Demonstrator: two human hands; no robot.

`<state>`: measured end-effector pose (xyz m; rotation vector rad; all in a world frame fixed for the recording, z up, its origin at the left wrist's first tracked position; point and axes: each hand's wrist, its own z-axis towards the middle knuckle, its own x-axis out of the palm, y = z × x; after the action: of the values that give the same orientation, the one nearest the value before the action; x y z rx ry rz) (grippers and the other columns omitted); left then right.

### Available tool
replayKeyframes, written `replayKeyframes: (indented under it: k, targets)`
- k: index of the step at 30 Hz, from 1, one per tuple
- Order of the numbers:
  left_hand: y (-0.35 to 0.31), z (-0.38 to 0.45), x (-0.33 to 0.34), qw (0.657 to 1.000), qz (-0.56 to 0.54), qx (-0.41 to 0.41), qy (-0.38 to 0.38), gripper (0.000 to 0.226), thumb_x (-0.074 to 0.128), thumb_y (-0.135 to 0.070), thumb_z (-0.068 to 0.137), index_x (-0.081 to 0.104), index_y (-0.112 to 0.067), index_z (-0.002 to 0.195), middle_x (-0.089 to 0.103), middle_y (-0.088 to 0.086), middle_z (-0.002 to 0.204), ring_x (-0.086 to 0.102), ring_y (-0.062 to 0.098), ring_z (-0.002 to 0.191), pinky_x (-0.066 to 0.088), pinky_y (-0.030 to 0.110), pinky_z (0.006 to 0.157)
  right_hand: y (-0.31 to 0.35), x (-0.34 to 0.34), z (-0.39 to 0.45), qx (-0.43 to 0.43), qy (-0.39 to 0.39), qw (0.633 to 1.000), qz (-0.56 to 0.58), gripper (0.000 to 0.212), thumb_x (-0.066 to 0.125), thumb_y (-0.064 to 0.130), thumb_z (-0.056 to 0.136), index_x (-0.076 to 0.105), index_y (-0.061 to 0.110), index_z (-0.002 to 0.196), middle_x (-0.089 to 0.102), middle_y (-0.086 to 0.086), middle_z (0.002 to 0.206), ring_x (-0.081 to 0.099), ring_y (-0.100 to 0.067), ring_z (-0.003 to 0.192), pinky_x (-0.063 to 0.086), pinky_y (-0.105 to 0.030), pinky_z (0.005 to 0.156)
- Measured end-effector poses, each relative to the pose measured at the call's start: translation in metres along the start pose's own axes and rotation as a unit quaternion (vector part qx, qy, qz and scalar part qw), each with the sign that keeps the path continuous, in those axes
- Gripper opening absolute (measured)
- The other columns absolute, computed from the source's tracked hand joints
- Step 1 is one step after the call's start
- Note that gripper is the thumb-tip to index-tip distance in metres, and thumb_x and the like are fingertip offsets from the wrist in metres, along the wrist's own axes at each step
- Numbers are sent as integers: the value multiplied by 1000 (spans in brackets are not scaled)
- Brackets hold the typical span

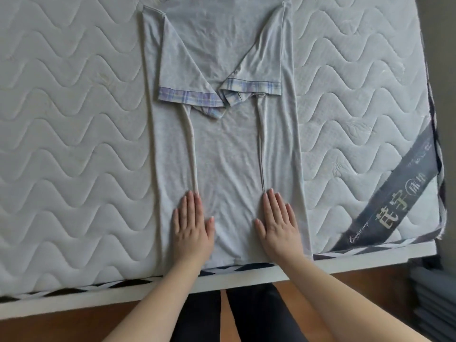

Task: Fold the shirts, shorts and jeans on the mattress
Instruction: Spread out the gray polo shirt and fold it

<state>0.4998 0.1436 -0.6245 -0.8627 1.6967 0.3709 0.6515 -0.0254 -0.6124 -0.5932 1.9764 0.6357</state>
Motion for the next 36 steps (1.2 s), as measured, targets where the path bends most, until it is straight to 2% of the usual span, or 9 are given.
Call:
replayKeyframes:
  k: [11,14,19,22,26,29,32,34,36]
  targets:
    - [-10,-56,6,994,-53,92,13,60,18,-43,104,29,-10,153,25,10,161,20,22,149,23,45,116,-7,12,-50,-53,-31,997,55,62,31,45,100,26,16,155,18,0,162,18,-19,150,14,-40,121]
    - [6,-62,-8,987,-103,114,-49,54,33,-34,103,36,-10,150,35,12,157,31,26,145,30,48,115,-15,-3,-49,48,-100,988,107,56,44,38,101,33,18,152,28,-8,159,29,-27,144,20,-46,116]
    - [49,-76,-34,952,-164,-251,-55,49,57,-34,96,50,-10,139,50,19,137,48,40,124,37,52,102,-44,-19,-50,382,-44,876,291,60,68,39,88,42,15,137,52,-12,132,46,-34,125,35,-54,106]
    - [74,-75,-43,928,-176,-321,68,45,59,-51,91,58,-18,122,51,13,130,50,36,117,39,49,100,-57,-18,-58,327,56,903,273,43,69,44,87,55,11,109,57,-13,111,55,-32,102,46,-44,87]
    - [84,-75,-43,926,-214,-255,178,54,61,-49,92,56,-12,130,43,10,137,50,31,120,42,38,100,-58,-21,-70,251,52,920,296,29,73,40,84,56,20,95,61,6,84,58,-11,71,38,-23,54]
    - [82,-82,-40,859,-407,-260,172,48,60,-40,96,52,-12,134,54,2,137,56,24,119,46,39,101,-55,-20,-81,251,12,852,458,17,74,30,86,62,22,96,70,5,87,68,-5,70,54,-22,63]
    - [69,-92,-42,727,-608,-294,128,12,56,-23,100,54,-21,111,62,4,126,71,16,94,58,32,82,-50,-19,-88,254,-19,766,590,15,74,18,86,62,15,95,69,-9,96,72,-10,76,57,-22,70]
    - [62,-99,-42,709,-631,-303,83,12,59,-19,98,52,-25,106,65,2,116,74,15,82,59,27,69,-47,-17,-92,255,-31,750,610,18,75,18,86,61,12,97,68,-11,97,73,-11,76,56,-19,68]
    - [58,-104,-40,738,-599,-309,38,14,63,-19,96,52,-23,105,67,2,104,73,15,67,57,25,60,-48,-13,-95,259,-36,764,590,19,74,17,87,60,10,98,68,-14,98,73,-12,75,57,-21,67]
